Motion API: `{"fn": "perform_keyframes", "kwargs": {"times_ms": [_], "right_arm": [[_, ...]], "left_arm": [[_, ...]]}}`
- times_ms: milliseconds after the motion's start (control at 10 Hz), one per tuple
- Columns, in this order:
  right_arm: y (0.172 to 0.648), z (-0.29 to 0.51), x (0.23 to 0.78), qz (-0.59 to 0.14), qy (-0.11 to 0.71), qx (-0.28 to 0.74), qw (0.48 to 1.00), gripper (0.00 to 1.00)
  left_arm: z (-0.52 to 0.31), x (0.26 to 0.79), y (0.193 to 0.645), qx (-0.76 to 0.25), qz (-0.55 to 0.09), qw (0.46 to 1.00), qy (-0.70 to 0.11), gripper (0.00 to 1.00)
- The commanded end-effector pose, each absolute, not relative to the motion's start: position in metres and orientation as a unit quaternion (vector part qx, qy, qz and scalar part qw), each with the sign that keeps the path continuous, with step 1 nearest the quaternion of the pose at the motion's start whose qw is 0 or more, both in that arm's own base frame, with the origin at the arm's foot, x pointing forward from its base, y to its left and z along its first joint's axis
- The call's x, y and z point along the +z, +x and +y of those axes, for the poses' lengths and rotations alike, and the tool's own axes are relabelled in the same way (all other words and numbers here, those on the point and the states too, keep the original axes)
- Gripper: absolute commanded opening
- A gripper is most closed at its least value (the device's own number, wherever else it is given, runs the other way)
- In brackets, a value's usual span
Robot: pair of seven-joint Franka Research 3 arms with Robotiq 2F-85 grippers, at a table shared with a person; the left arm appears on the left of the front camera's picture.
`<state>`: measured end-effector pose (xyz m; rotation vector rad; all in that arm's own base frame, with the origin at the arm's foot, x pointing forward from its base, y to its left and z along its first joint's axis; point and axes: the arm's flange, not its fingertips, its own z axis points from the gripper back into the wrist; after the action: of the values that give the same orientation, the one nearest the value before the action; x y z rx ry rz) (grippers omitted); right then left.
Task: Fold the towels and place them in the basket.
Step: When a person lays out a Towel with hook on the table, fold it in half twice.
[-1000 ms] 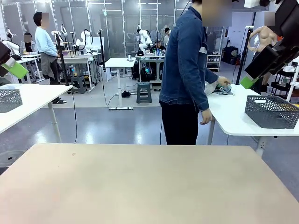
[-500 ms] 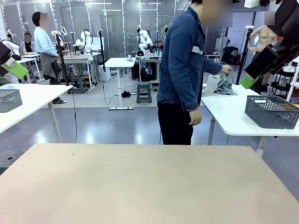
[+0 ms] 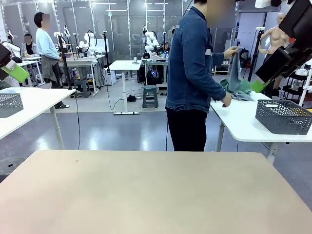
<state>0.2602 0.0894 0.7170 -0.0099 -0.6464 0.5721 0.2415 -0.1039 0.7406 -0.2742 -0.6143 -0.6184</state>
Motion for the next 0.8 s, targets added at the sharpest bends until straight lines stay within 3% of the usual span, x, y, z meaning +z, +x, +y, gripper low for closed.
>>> {"fn": "perform_keyframes", "kwargs": {"times_ms": [0, 700], "right_arm": [[0.2595, 0.0876, 0.718, -0.317, -0.004, 0.276, 0.908, 1.0], [0.2595, 0.0876, 0.718, -0.317, -0.004, 0.276, 0.908, 1.0]], "left_arm": [[-0.1034, 0.7419, 0.2394, -0.304, -0.298, 0.895, -0.134, 1.0], [-0.1034, 0.7419, 0.2394, -0.304, -0.298, 0.895, -0.134, 1.0]]}}
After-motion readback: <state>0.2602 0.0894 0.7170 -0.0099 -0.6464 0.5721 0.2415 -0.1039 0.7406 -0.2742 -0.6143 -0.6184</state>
